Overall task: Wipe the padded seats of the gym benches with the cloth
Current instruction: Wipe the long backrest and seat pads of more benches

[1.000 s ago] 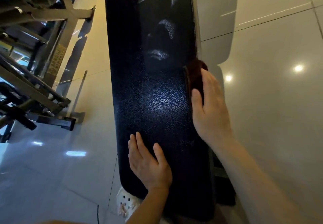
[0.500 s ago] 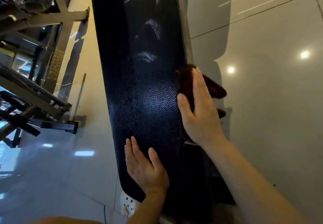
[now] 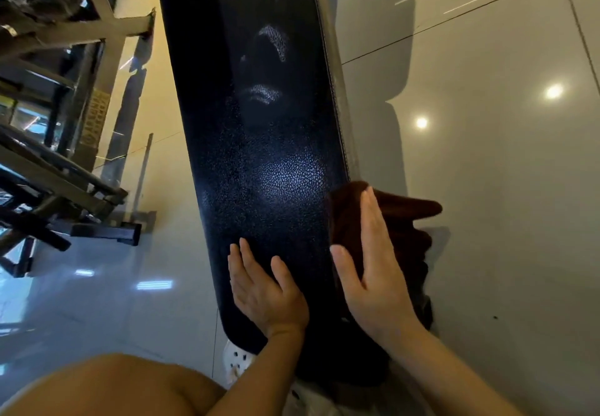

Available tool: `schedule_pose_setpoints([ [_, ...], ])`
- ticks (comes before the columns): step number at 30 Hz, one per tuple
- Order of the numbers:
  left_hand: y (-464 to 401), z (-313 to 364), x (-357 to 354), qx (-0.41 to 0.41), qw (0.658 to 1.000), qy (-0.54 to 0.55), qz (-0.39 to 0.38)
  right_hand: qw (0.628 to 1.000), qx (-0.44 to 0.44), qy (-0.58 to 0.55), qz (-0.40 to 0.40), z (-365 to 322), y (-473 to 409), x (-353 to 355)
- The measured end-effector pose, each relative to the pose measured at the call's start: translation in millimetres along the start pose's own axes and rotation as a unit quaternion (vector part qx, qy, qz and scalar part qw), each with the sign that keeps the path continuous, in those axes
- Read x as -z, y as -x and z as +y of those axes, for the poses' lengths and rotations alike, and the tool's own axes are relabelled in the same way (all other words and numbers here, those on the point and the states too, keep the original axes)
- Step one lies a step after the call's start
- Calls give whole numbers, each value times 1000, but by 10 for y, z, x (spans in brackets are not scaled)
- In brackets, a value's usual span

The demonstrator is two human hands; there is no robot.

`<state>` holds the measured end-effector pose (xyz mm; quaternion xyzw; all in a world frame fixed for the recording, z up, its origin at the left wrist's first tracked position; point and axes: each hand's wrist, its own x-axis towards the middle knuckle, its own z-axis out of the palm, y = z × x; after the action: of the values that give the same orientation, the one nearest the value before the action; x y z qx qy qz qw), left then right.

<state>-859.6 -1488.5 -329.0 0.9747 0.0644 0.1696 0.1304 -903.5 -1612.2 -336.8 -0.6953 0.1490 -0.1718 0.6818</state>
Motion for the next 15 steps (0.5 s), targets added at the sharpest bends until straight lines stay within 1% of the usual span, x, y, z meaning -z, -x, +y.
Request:
schedule_pose_setpoints([
  [3, 4, 5, 4, 7, 1000, 0, 6, 1000, -18, 20, -6, 105, 560, -32],
  [7, 29, 6, 13, 7, 1000, 14, 3, 999, -6, 46, 25, 202, 958, -71],
  [11, 31, -33, 17, 3, 1000, 12, 5, 999, -33, 38, 9, 101, 702, -44],
  [13, 28, -22, 8, 7, 1000, 15, 1, 999, -35, 29, -3, -2, 346, 2],
  [15, 35, -12, 7, 10, 1000, 8, 1, 998, -56, 21, -22, -118, -146, 44],
])
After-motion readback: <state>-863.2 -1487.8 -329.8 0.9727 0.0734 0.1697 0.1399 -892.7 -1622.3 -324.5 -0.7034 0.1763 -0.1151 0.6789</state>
